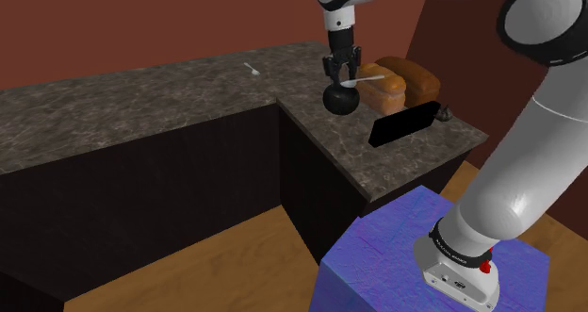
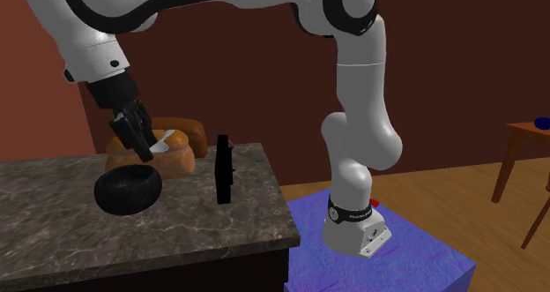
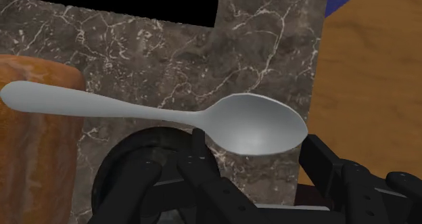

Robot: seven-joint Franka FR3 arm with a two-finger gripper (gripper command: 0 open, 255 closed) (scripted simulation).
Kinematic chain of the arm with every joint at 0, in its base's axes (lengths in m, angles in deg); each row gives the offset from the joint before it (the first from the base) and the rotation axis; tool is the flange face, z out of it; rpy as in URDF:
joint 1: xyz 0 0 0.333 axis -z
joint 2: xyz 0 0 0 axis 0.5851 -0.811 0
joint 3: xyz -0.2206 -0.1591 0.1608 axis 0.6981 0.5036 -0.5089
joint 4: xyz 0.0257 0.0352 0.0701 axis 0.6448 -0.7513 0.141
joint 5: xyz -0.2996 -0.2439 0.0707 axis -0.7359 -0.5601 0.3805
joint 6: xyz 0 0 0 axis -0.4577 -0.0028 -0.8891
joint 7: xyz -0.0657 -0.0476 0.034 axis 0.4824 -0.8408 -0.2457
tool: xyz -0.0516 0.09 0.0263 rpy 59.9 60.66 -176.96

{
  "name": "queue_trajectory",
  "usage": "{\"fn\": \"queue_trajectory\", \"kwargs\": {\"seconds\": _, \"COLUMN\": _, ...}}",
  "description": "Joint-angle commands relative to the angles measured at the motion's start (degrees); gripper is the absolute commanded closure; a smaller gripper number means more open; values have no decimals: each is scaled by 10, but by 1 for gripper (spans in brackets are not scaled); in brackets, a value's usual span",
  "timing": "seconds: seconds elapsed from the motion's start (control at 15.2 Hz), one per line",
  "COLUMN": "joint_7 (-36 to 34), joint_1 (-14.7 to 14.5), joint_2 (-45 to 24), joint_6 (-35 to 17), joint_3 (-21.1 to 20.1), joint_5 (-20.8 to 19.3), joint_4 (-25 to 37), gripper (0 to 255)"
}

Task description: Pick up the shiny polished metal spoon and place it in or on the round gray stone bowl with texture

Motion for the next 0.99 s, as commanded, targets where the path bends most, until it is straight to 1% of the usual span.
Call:
{"fn": "queue_trajectory", "kwargs": {"seconds": 0.0, "joint_7": 9, "joint_1": 4, "joint_2": -53, "joint_6": 13, "joint_3": 3, "joint_5": 1, "joint_4": 67, "gripper": 255}}
{"fn": "queue_trajectory", "kwargs": {"seconds": 0.2, "joint_7": 19, "joint_1": 10, "joint_2": -133, "joint_6": 45, "joint_3": 6, "joint_5": 4, "joint_4": 179, "gripper": 255}}
{"fn": "queue_trajectory", "kwargs": {"seconds": 0.33, "joint_7": 26, "joint_1": 15, "joint_2": -192, "joint_6": 74, "joint_3": 8, "joint_5": 6, "joint_4": 267, "gripper": 255}}
{"fn": "queue_trajectory", "kwargs": {"seconds": 0.4, "joint_7": 27, "joint_1": 16, "joint_2": -207, "joint_6": 82, "joint_3": 8, "joint_5": 7, "joint_4": 290, "gripper": 255}}
{"fn": "queue_trajectory", "kwargs": {"seconds": 0.92, "joint_7": 23, "joint_1": 16, "joint_2": -200, "joint_6": 17, "joint_3": 8, "joint_5": 7, "joint_4": 219, "gripper": 255}}
